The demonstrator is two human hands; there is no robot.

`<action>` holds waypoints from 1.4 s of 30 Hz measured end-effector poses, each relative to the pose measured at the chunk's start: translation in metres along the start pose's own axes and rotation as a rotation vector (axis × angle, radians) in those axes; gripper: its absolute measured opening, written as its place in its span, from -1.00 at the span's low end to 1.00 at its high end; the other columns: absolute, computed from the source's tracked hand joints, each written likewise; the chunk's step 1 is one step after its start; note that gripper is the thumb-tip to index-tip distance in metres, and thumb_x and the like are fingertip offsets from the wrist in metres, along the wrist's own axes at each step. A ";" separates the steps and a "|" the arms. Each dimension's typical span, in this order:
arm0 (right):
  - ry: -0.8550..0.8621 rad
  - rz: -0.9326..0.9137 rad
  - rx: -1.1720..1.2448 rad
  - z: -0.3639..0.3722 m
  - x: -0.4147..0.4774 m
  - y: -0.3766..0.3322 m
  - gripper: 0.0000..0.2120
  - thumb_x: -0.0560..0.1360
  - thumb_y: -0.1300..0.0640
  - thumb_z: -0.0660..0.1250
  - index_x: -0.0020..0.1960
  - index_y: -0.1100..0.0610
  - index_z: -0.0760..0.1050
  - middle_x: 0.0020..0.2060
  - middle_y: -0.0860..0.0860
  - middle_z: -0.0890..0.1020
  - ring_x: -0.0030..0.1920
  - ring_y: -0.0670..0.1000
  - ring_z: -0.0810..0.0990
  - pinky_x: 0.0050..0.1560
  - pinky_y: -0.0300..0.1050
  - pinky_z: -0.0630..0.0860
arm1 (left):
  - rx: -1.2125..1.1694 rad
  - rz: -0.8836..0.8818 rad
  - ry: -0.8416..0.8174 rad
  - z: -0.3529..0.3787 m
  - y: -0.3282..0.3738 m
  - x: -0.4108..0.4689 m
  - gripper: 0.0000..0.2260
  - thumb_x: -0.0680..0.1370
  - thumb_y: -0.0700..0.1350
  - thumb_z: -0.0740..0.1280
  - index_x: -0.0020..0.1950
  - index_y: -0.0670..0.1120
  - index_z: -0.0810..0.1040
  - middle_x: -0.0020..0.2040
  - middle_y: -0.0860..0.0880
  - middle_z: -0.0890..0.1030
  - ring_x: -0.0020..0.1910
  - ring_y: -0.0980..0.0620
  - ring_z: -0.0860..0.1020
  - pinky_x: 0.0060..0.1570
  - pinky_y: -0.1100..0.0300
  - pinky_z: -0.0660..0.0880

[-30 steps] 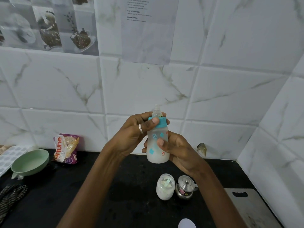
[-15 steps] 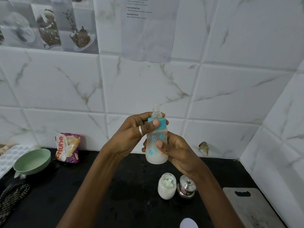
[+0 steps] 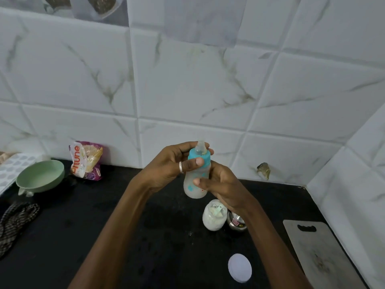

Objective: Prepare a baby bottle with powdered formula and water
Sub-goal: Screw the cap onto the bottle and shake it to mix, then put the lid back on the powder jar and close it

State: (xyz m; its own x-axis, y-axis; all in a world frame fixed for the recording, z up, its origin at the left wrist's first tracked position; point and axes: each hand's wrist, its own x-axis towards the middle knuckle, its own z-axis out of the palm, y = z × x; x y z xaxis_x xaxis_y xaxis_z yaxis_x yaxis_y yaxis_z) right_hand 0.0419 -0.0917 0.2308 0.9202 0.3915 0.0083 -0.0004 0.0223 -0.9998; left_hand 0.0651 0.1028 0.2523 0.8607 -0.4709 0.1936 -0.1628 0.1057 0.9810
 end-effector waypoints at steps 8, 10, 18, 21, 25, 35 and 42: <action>0.110 0.163 -0.155 0.006 0.042 0.090 -0.47 0.41 0.20 0.53 0.36 0.11 0.52 0.20 0.09 0.69 0.25 0.12 0.66 0.30 0.24 0.57 | 0.050 -0.120 0.006 -0.031 -0.090 -0.001 -0.59 0.54 -0.25 0.49 0.39 -0.14 0.59 0.27 -0.07 0.69 0.30 -0.03 0.64 0.26 0.13 0.58; 0.142 0.196 -0.188 0.008 0.052 0.117 -0.44 0.36 0.18 0.56 0.34 0.08 0.53 0.17 0.07 0.70 0.22 0.10 0.67 0.28 0.23 0.58 | 0.110 -0.139 0.040 -0.038 -0.120 -0.002 -0.57 0.53 -0.23 0.51 0.40 -0.10 0.60 0.28 -0.02 0.69 0.30 0.03 0.64 0.26 0.19 0.57; 0.191 0.361 -0.259 0.016 0.073 0.217 -0.47 0.39 0.29 0.55 0.32 0.05 0.54 0.14 -0.02 0.70 0.17 -0.03 0.68 0.22 -0.03 0.63 | 0.192 -0.275 0.181 -0.047 -0.234 -0.017 -0.47 0.46 -0.16 0.61 0.41 -0.08 0.60 0.29 0.06 0.69 0.31 0.12 0.63 0.38 0.04 0.54; 0.204 0.420 -0.286 0.016 0.071 0.242 -0.51 0.42 0.32 0.52 0.29 0.04 0.55 0.12 -0.04 0.70 0.18 -0.03 0.68 0.18 -0.09 0.64 | 0.174 -0.328 0.200 -0.042 -0.259 -0.024 -0.47 0.44 -0.17 0.62 0.40 -0.05 0.61 0.29 0.07 0.69 0.31 0.12 0.63 0.39 0.02 0.54; 0.193 0.450 -0.305 0.012 0.070 0.258 -0.47 0.42 0.27 0.52 0.34 -0.01 0.52 0.17 -0.05 0.68 0.20 -0.06 0.66 0.24 0.00 0.63 | 0.126 -0.372 0.236 -0.040 -0.277 -0.026 -0.46 0.44 -0.22 0.61 0.40 -0.07 0.61 0.28 0.05 0.69 0.30 0.12 0.63 0.35 0.12 0.55; 0.158 0.415 -0.363 0.012 0.068 0.260 -0.42 0.46 0.25 0.50 0.34 -0.19 0.45 0.24 -0.16 0.62 0.25 -0.17 0.60 0.33 -0.03 0.56 | 0.102 -0.390 0.241 -0.040 -0.283 -0.030 -0.40 0.44 -0.26 0.59 0.46 -0.07 0.54 0.41 0.05 0.59 0.42 0.21 0.51 0.42 0.18 0.48; 0.176 0.402 -0.418 0.012 0.055 0.253 -0.21 0.42 0.20 0.56 0.55 -0.02 0.30 0.43 -0.07 0.51 0.41 -0.10 0.49 0.43 -0.01 0.46 | 0.170 -0.452 0.240 -0.042 -0.271 -0.040 -0.10 0.38 -0.08 0.65 0.64 0.04 0.29 0.61 0.10 0.35 0.58 0.18 0.30 0.45 0.36 0.33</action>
State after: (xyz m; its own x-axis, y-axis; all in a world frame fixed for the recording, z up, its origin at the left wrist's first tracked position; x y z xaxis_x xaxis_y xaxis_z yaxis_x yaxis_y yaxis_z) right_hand 0.0883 -0.0537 -0.0217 0.9309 0.1352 -0.3392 -0.2403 -0.4727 -0.8478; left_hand 0.0947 0.1299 -0.0216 0.9458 -0.2212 -0.2379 0.1908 -0.2144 0.9579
